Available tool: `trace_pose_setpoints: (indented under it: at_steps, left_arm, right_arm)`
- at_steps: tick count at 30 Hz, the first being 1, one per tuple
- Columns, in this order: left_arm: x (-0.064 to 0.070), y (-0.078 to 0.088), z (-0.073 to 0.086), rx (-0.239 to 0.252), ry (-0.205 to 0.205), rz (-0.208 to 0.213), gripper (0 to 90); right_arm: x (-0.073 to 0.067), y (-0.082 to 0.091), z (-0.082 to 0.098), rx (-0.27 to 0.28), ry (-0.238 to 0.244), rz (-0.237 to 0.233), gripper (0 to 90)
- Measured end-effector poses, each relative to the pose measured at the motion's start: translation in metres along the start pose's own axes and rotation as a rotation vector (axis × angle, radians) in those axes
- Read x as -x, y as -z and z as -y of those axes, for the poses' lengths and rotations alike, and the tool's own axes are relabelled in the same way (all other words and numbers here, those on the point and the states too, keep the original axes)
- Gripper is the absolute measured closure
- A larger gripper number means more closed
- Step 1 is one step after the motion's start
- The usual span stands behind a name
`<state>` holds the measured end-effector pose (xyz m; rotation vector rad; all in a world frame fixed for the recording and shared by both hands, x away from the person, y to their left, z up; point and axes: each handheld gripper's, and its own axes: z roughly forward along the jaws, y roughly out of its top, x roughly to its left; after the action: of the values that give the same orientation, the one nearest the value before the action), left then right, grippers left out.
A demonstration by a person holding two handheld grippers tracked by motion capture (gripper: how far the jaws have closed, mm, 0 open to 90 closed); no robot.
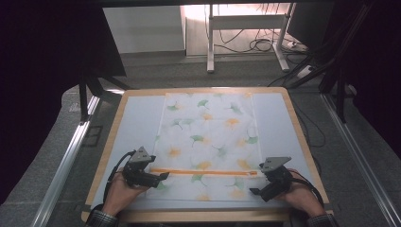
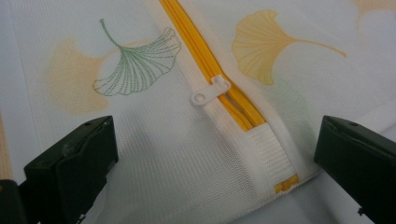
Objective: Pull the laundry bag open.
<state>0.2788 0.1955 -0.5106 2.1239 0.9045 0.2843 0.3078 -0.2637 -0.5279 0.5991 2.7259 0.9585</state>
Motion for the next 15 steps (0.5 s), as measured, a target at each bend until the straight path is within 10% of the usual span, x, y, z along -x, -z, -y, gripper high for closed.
trace_pose_setpoints:
  at_steps: [15]
  left_arm:
    - [0.021,-0.044,-0.054,0.03,-0.091,0.155,46.8]
  right_arm:
    - [0.0,0.0,0.002,0.011,-0.001,-0.003,0.0]
